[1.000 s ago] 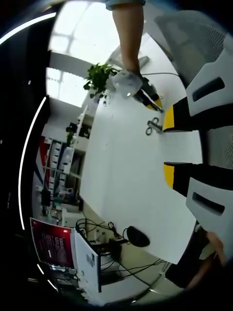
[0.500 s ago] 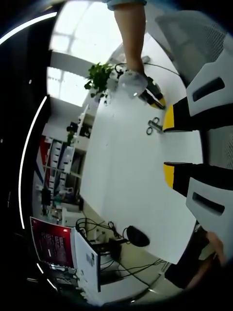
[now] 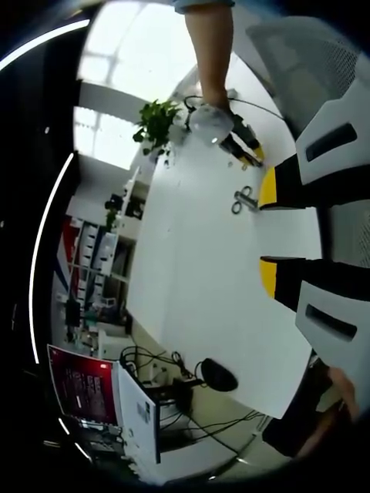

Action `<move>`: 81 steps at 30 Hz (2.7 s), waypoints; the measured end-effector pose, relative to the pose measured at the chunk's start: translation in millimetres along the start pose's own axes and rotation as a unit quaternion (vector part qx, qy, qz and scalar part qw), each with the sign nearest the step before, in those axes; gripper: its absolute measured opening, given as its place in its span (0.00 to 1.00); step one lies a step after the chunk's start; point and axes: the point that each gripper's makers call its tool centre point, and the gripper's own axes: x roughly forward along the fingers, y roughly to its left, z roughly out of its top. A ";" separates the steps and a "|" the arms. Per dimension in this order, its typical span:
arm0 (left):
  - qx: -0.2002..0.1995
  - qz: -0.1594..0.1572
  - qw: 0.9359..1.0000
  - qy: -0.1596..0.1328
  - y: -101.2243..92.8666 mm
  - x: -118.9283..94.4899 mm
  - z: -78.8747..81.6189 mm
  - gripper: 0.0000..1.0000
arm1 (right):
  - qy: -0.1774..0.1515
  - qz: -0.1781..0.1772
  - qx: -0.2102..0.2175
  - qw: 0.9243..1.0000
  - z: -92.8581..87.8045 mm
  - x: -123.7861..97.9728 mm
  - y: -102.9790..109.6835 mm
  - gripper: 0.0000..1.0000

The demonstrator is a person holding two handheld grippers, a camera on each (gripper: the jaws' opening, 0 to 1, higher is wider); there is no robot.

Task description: Place the washer onto the threaded stud by aligning its center hole with the stud, sliding it down to the base, and recovering from edge contact or off-axis alignment until the washer reaches the visible bottom stop.

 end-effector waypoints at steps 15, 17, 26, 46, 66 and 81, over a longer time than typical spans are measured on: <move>0.000 0.000 1.000 0.003 0.5 0.3 -0.5 0.22 | -0.002 -0.010 0.061 0.998 -38.6 -11.3 -10.0 0.24; 0.000 0.000 1.000 0.003 0.6 0.3 -0.4 0.22 | 0.000 -0.009 0.068 0.998 -42.6 -10.9 -9.4 0.23; 0.000 0.000 1.000 0.004 0.5 0.6 -0.5 0.22 | 0.012 -0.001 0.068 0.998 -50.3 -4.3 -5.1 0.23; -0.007 0.001 1.000 -0.001 0.7 0.6 1.1 0.21 | 0.010 -0.013 0.065 0.998 -48.1 -1.1 -9.4 0.14; -0.006 -0.001 1.000 -0.001 0.2 0.7 0.7 0.21 | -0.022 -0.024 0.067 0.997 -22.6 -26.4 -4.4 0.14; -0.005 -0.003 1.000 -0.001 -0.4 0.5 0.7 0.22 | -0.024 -0.014 0.048 0.998 -1.4 -55.3 -5.1 0.14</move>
